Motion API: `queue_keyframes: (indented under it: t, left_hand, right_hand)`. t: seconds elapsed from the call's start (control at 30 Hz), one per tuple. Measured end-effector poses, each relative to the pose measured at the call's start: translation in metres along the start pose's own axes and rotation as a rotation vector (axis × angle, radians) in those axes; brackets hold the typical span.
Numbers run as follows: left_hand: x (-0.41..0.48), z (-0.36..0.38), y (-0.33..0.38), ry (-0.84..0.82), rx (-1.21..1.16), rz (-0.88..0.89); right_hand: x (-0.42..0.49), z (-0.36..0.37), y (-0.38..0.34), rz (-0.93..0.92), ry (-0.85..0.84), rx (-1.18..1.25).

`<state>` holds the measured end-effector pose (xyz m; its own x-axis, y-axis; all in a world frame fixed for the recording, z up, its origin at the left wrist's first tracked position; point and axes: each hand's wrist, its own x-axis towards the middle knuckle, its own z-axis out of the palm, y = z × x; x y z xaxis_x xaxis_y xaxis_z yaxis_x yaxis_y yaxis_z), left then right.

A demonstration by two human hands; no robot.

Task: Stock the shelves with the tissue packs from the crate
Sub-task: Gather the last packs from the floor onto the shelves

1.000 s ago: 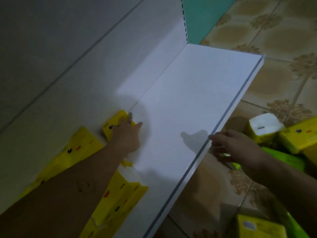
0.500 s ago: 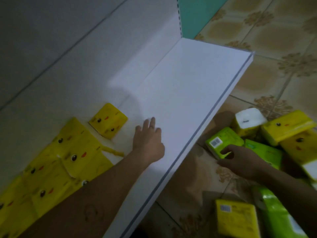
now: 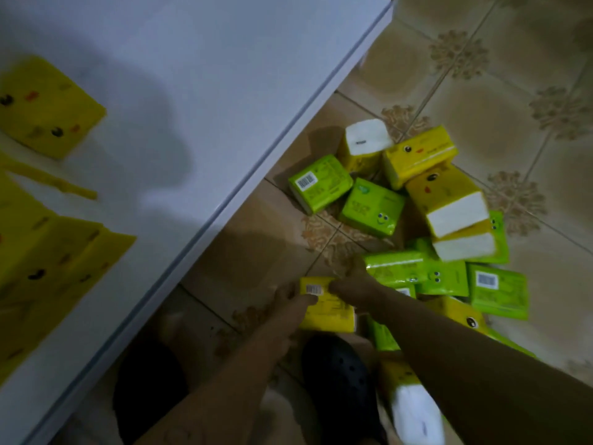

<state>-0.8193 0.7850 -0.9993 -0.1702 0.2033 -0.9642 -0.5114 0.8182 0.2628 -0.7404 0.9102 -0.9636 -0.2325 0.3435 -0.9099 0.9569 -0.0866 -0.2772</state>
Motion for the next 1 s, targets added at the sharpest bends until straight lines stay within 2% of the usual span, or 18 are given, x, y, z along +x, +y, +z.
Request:
queue_keyframes:
  t: [0.1, 0.13, 0.2, 0.3, 0.33, 0.47, 0.57, 0.63, 0.77, 0.83, 0.9, 1.0]
  left_hand:
    - [-0.007, -0.003, 0.0, -0.077, -0.167, -0.128]
    - [-0.009, -0.004, 0.003, -0.096, -0.131, -0.088]
    - [-0.015, -0.003, 0.01, -0.099, -0.105, -0.075]
    - [-0.015, -0.001, 0.019, 0.007, -0.091, -0.033]
    - [-0.013, 0.0, 0.022, 0.041, -0.056, -0.018]
    - [-0.001, 0.009, 0.016, 0.002, 0.024, -0.006]
    - [0.002, 0.015, 0.005, -0.124, -0.096, -0.107]
    - [0.005, 0.016, 0.0, -0.147, -0.161, -0.115]
    - [-0.011, 0.005, 0.007, -0.107, -0.306, -0.089]
    - [-0.022, -0.007, 0.015, -0.081, -0.43, -0.057]
    - [-0.036, -0.019, 0.024, -0.055, -0.513, 0.011]
    - [-0.066, -0.031, 0.045, -0.025, -0.573, 0.126]
  right_hand:
    - [0.0, 0.016, -0.002, -0.083, -0.026, -0.198]
    - [-0.005, 0.017, -0.004, -0.077, -0.045, -0.18]
    - [-0.008, 0.014, -0.009, 0.028, -0.017, 0.008]
    - [-0.01, 0.01, -0.002, 0.087, 0.159, -0.051]
    - [-0.01, 0.009, 0.003, 0.122, 0.178, -0.067]
    - [0.004, 0.015, 0.022, 0.189, 0.175, -0.053]
    - [0.009, 0.016, 0.016, 0.214, 0.117, 0.047]
    - [0.008, 0.019, 0.012, 0.18, 0.061, 0.141]
    - [0.031, 0.019, 0.027, 0.122, 0.205, 0.372]
    - [0.008, 0.006, 0.011, 0.147, 0.214, 0.551]
    - [-0.023, -0.006, -0.009, 0.179, 0.154, 0.708]
    - [-0.051, -0.025, -0.018, 0.126, 0.07, 0.812]
